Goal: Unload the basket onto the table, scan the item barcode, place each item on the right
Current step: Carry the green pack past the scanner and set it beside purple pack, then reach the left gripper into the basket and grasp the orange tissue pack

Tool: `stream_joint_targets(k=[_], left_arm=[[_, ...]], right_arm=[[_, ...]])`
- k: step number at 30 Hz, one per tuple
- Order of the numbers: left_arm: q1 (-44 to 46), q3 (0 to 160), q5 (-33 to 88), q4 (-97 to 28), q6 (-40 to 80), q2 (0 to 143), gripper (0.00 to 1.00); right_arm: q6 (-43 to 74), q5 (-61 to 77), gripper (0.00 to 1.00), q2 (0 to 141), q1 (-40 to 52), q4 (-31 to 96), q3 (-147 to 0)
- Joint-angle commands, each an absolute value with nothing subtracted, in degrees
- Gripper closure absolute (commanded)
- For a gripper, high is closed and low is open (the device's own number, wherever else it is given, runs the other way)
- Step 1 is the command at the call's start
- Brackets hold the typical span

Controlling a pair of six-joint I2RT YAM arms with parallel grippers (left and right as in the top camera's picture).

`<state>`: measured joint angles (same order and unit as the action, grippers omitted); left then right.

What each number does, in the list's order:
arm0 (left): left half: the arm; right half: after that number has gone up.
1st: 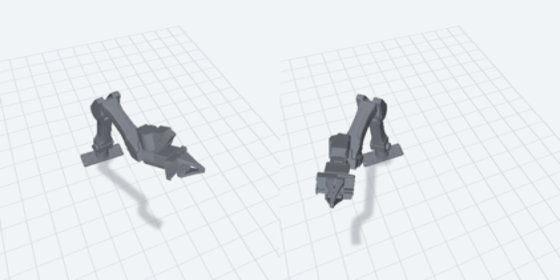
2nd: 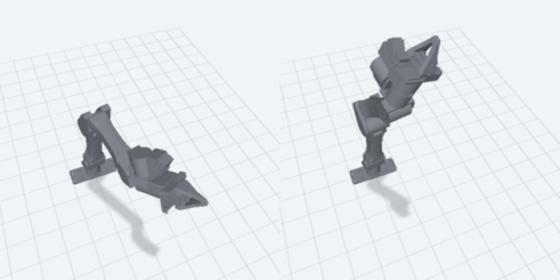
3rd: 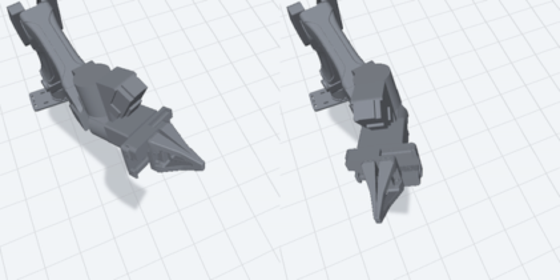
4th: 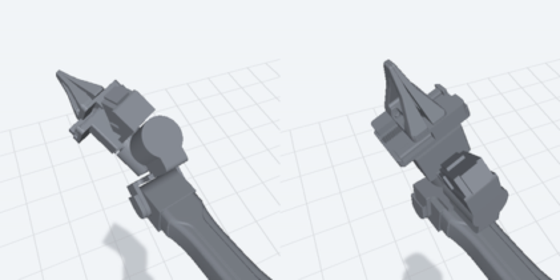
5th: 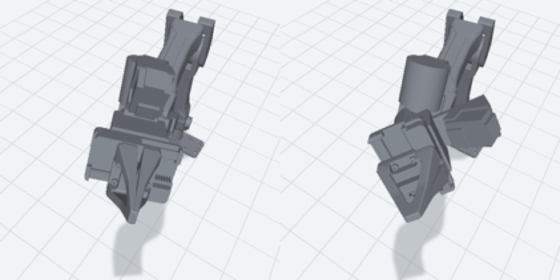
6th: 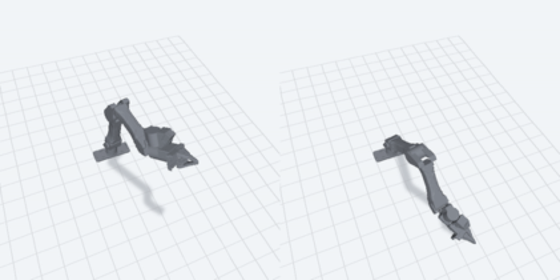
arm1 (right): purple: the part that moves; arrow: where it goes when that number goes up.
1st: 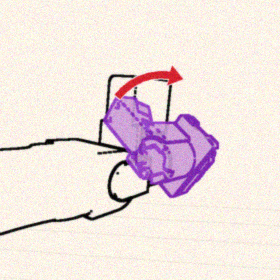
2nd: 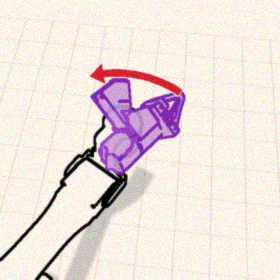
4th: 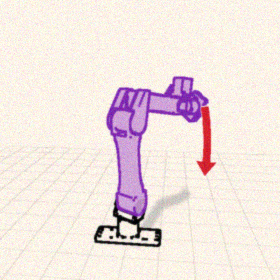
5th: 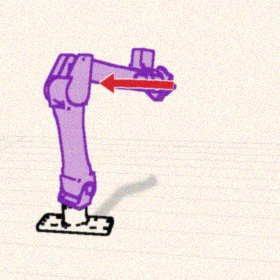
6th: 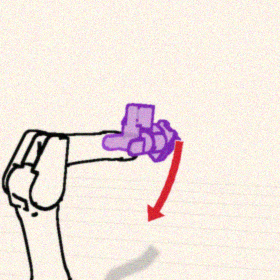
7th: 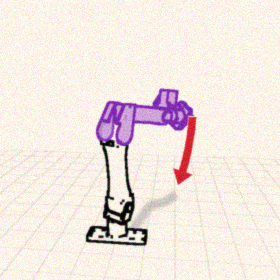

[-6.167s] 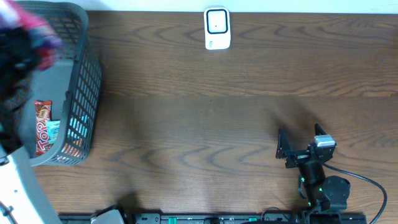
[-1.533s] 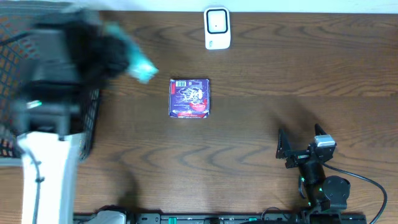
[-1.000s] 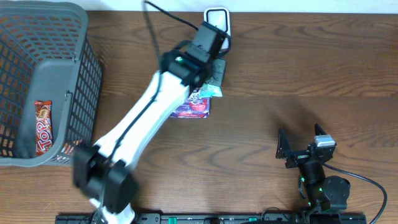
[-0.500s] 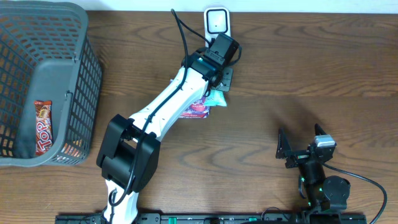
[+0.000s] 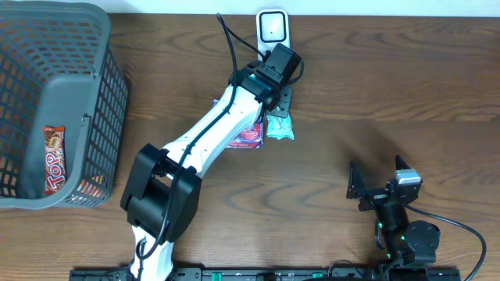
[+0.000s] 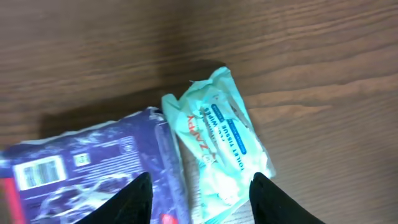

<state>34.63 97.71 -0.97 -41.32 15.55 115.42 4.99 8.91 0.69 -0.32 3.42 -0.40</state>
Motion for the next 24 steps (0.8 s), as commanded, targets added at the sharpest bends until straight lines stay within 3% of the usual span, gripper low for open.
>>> stream_joint_targets(k=[1,4,6,11,17,19,23,24], left_arm=[[32.2,100.1,-6.9,-41.5,12.1,105.8,0.49],[29.1,100.3,-13.8,-41.7,12.1,97.7,0.47],[25.8,100.3,-17.9,-42.4,12.1,92.3,0.38],[8.3,100.3,-22.6,-46.6,16.9,81.1,0.35],[-12.5,99.6,-22.5,-57.5,28.3,79.8,0.33],[-16.9,98.1,-21.1,-60.3,31.8,80.8,0.20],[-21.5,95.0,-16.2,-62.2,35.3,84.3,0.14],[-21.9,94.5,-16.1,-62.3,35.3,85.2,0.01]], right_arm=[[5.5,8.5,0.01,0.4,-0.7,3.7,-0.3],[5.5,8.5,0.01,0.4,-0.7,3.7,-0.3],[5.5,8.5,0.01,0.4,-0.7,3.7,-0.3],[5.5,8.5,0.01,0.4,-0.7,3.7,-0.3],[5.5,8.5,0.01,0.4,-0.7,3.7,-0.3],[5.5,8.5,0.01,0.4,-0.7,3.7,-0.3],[5.5,8.5,0.01,0.4,-0.7,3.7,-0.3],[5.5,8.5,0.01,0.4,-0.7,3.7,-0.3]])
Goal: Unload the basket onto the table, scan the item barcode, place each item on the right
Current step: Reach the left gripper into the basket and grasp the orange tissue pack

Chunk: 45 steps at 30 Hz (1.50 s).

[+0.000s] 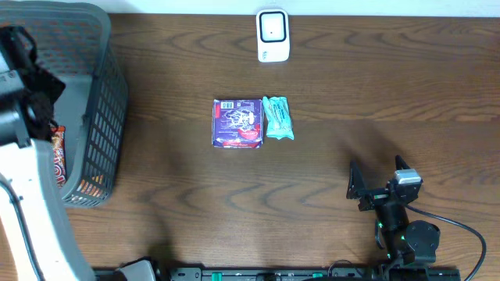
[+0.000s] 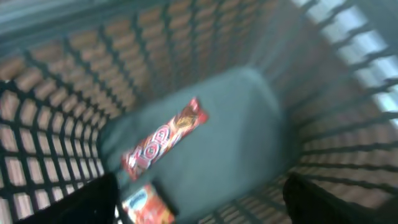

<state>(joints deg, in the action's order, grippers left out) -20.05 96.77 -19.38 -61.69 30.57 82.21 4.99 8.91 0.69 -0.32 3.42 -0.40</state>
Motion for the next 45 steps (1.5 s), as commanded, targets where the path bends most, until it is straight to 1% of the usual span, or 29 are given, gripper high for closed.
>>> stream_joint_targets(k=[1,11,16,17,20,22,26,31,35,36,40,41,42,43,44,45], left_arm=[[-22.3,94.0,-16.1,-62.5,35.3,86.7,0.01],[-23.8,93.4,-16.1,-70.6,38.2,102.7,0.00],[-23.8,91.3,-14.3,-71.1,40.3,108.3,0.02],[-23.8,89.4,-14.1,-71.1,44.1,109.7,0.02],[-23.8,86.3,-14.1,-70.1,52.3,111.2,0.02],[-23.8,83.5,-14.1,-67.8,55.2,111.6,0.02],[-23.8,80.5,-13.9,-64.2,55.5,111.6,0.02],[-23.8,79.0,-13.9,-63.9,59.2,111.6,0.02],[-23.8,76.7,-13.9,-61.4,59.3,111.6,0.00],[-23.8,75.8,-13.9,-60.6,59.3,111.6,0.02],[-23.8,73.3,-13.9,-58.8,59.2,111.6,0.17],[-23.8,73.0,-13.9,-58.7,59.2,111.6,0.22],[-23.8,73.0,-13.9,-58.7,59.2,111.6,0.30],[-23.8,73.0,-14.0,-58.7,58.8,111.6,0.44],[-23.8,73.0,-14.0,-58.7,58.1,111.5,0.60],[-23.8,73.1,-14.0,-58.7,57.1,111.5,0.80]], right_arm=[[5.5,8.5,0.01,0.4,-0.7,3.7,-0.3],[5.5,8.5,0.01,0.4,-0.7,3.7,-0.3],[5.5,8.5,0.01,0.4,-0.7,3.7,-0.3],[5.5,8.5,0.01,0.4,-0.7,3.7,-0.3],[5.5,8.5,0.01,0.4,-0.7,3.7,-0.3],[5.5,8.5,0.01,0.4,-0.7,3.7,-0.3],[5.5,8.5,0.01,0.4,-0.7,3.7,-0.3],[5.5,8.5,0.01,0.4,-0.7,3.7,-0.3],[5.5,8.5,0.01,0.4,-0.7,3.7,-0.3],[5.5,8.5,0.01,0.4,-0.7,3.7,-0.3],[5.5,8.5,0.01,0.4,-0.7,3.7,-0.3],[5.5,8.5,0.01,0.4,-0.7,3.7,-0.3],[5.5,8.5,0.01,0.4,-0.7,3.7,-0.3],[5.5,8.5,0.01,0.4,-0.7,3.7,-0.3],[5.5,8.5,0.01,0.4,-0.7,3.7,-0.3],[5.5,8.5,0.01,0.4,-0.7,3.7,-0.3]])
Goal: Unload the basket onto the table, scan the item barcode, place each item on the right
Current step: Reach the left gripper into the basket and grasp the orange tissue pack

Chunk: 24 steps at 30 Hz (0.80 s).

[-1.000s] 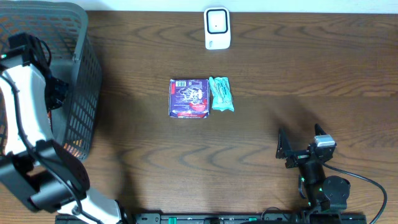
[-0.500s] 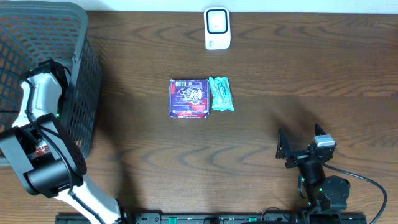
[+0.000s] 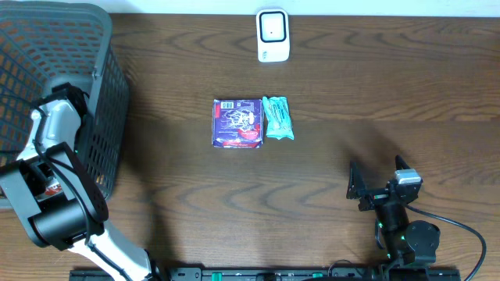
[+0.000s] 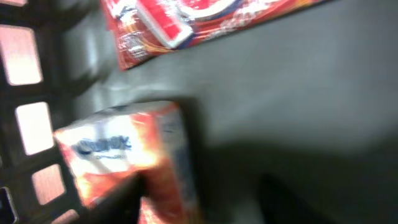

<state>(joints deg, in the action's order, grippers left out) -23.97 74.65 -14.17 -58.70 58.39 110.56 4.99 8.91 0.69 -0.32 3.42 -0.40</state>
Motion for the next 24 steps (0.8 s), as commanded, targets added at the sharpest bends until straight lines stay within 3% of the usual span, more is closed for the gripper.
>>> stream_joint_targets(k=[1,12,24], left_arm=[[-23.8,73.3,-14.0,-58.7,55.9,111.5,0.92],[-23.8,77.3,-14.0,-58.9,47.2,104.8,0.93],[-23.7,80.9,-12.9,-52.0,42.8,80.8,0.93]], right_arm=[[5.5,8.5,0.01,0.4,-0.7,3.7,-0.3],[5.5,8.5,0.01,0.4,-0.7,3.7,-0.3],[5.5,8.5,0.01,0.4,-0.7,3.7,-0.3]])
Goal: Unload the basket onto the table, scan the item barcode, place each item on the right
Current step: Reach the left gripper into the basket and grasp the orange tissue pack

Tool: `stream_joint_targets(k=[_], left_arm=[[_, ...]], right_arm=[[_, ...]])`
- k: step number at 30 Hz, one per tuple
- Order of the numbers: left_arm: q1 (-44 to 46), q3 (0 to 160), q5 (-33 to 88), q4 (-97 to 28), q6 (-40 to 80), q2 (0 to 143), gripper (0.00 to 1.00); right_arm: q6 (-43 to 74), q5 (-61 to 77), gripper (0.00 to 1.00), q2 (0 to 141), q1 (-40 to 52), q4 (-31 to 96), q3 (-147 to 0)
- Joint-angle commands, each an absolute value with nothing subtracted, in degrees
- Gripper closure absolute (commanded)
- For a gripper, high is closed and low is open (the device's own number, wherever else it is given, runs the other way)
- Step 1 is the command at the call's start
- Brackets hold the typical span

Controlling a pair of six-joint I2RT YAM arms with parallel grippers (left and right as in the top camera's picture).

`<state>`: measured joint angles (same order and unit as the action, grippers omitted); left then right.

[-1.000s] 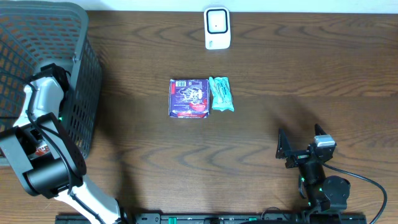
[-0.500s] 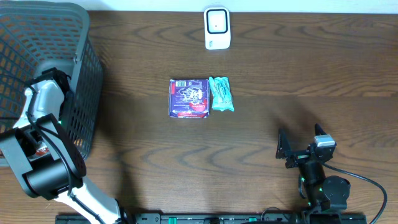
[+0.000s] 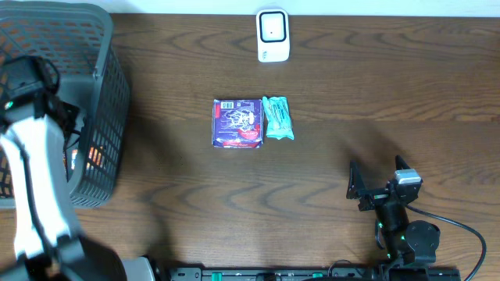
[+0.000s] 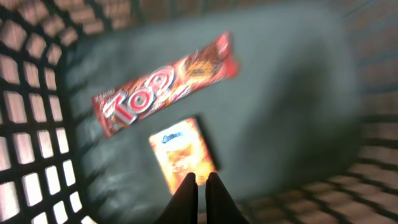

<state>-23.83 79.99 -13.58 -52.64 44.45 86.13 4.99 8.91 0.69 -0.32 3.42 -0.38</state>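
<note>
My left gripper (image 4: 201, 180) is down inside the grey basket (image 3: 109, 94), fingers drawn together on the near edge of a small orange packet (image 4: 182, 151). The packet casts a shadow on the basket floor. A red TOP bar (image 4: 165, 84) lies on the floor beyond it. From above, the white left arm (image 3: 35, 164) reaches over the basket, and orange (image 3: 94, 156) shows through the mesh. The white scanner (image 3: 273, 35) stands at the table's far edge. My right gripper (image 3: 358, 187) rests at the near right, its fingers apart.
A purple packet (image 3: 238, 122) and a teal tissue pack (image 3: 279, 119) lie side by side mid-table, in front of the scanner. The basket's mesh walls (image 4: 25, 124) close in around my left gripper.
My left gripper was open and pressed close over the orange packet. It is now shut on the packet's edge, farther from the basket floor. The right arm has not moved.
My left gripper was open over the purple and teal packs in front of the scanner. Then it was above the basket, looking at the TOP bar and orange packet. Then it was low over the orange packet, and now it holds it.
</note>
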Motion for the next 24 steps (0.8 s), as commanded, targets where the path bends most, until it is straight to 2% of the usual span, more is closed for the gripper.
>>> stream_joint_targets(k=[1,4,5,7,8,10,17,24], left_arm=[[-23.7,80.9,-12.4,-51.4,42.8,78.9,0.93],[-23.7,80.9,-12.6,-50.2,42.9,74.2,0.93],[-23.7,80.9,-12.7,-50.2,42.9,73.5,0.83],[-23.7,80.9,-12.6,-50.1,42.9,73.3,0.38],[-23.7,80.8,-12.6,-50.3,42.9,73.8,0.28],[-23.7,80.3,-12.6,-50.5,42.9,75.4,0.19],[-23.7,79.5,-12.6,-50.9,42.9,88.2,0.10],[-23.7,79.5,-12.6,-56.3,50.2,101.6,0.10]], right_arm=[[5.5,8.5,0.01,0.4,-0.7,3.7,-0.3],[5.5,8.5,0.01,0.4,-0.7,3.7,-0.3],[5.5,8.5,0.01,0.4,-0.7,3.7,-0.3],[5.5,8.5,0.01,0.4,-0.7,3.7,-0.3],[5.5,8.5,0.01,0.4,-0.7,3.7,-0.3],[5.5,8.5,0.01,0.4,-0.7,3.7,-0.3],[5.5,8.5,0.01,0.4,-0.7,3.7,-0.3],[5.5,8.5,0.01,0.4,-0.7,3.7,-0.3]])
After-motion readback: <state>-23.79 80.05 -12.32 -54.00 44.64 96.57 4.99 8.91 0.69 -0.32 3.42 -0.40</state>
